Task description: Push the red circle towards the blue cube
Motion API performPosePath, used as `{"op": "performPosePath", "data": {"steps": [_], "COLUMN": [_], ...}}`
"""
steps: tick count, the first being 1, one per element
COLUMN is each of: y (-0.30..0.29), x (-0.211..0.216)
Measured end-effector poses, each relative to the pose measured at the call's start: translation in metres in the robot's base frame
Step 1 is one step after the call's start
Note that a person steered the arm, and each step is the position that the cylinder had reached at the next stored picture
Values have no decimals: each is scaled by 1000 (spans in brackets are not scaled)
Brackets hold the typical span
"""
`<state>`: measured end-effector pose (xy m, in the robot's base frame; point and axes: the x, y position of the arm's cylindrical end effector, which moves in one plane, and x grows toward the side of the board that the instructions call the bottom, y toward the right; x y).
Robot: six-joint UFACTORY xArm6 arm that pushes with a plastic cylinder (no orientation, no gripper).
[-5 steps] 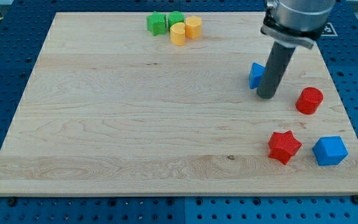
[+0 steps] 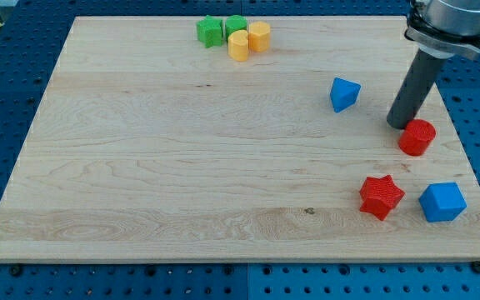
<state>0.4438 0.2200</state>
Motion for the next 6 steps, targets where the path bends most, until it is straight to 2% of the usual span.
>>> {"op": "performPosePath", "data": {"steps": [3,6], "y": [31,35], "x": [-5,18]}}
